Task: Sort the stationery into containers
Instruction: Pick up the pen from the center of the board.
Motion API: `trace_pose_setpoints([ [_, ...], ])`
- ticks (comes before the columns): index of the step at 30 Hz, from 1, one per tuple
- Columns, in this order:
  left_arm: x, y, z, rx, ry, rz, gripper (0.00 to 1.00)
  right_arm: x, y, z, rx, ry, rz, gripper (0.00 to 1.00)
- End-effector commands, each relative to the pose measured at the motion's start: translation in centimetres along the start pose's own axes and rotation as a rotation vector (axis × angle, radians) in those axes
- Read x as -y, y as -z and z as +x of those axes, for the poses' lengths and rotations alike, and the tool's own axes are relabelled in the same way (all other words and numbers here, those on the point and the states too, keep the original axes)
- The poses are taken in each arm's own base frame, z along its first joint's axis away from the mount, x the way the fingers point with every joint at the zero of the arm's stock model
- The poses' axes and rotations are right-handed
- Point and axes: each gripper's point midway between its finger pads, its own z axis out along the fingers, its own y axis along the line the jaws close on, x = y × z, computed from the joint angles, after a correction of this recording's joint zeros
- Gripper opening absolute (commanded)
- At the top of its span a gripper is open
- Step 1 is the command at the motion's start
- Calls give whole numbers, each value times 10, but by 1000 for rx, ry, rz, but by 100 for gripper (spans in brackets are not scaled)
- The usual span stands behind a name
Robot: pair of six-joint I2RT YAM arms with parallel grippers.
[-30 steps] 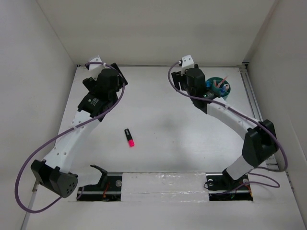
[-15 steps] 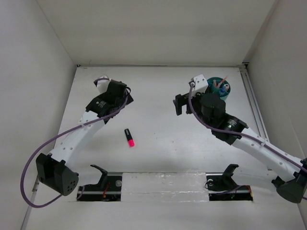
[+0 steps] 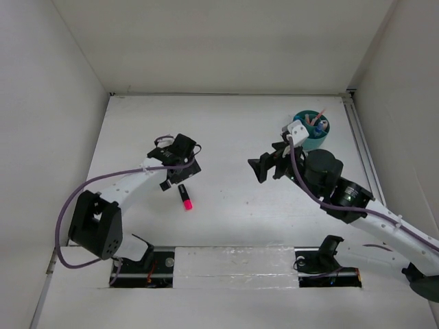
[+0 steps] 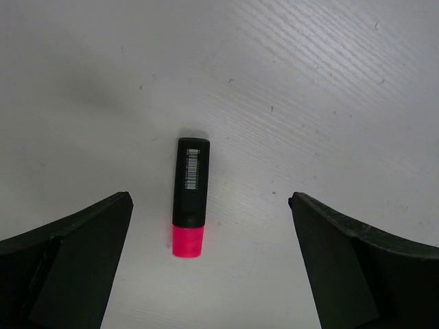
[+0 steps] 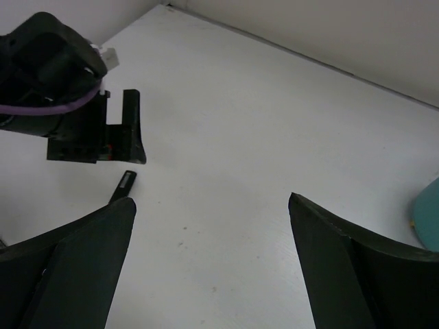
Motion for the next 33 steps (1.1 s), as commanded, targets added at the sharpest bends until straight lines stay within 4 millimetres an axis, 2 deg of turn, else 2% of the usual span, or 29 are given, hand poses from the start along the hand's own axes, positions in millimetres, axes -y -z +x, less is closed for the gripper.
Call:
trace_pose_setpoints([
  [1,0,-13,15,-59,-7,-16,100,-13,3,-4,31,-17,-53,99],
  [3,-6,-28,25,-131,-26,-36,100,-17,3,3,17,-13,-71,99],
  [5,-2,-35,29,-148,-28,-34,98,-17,4,9,13,-12,-71,99],
  [7,-6,-44,36,-172,-40,-66,98,-16,6,6,22,-14,-72,99],
  [11,-9,-44,44,-184,-52,-93,98,-15,8,7,25,-15,-72,99],
  [17,-31,-51,59,-230,-36,-155,97,-20,14,7,41,-19,-102,99],
  [19,-38,-56,68,-261,-56,-181,92,-18,20,3,60,-24,-104,99],
  [23,-39,-62,73,-281,-61,-193,82,-13,27,1,74,-28,-85,99],
  [24,-42,-65,77,-286,-64,-200,82,-13,27,1,74,-28,-85,99],
  [27,-44,-70,81,-296,-69,-215,75,-11,31,0,84,-31,-86,99],
  [28,-41,-71,81,-299,-65,-203,67,-11,31,0,84,-31,-86,99],
  [30,-46,-72,80,-296,-60,-218,66,-13,31,1,84,-22,-98,99],
  [33,-49,-77,81,-297,-62,-221,57,-15,29,3,74,-19,-106,99],
])
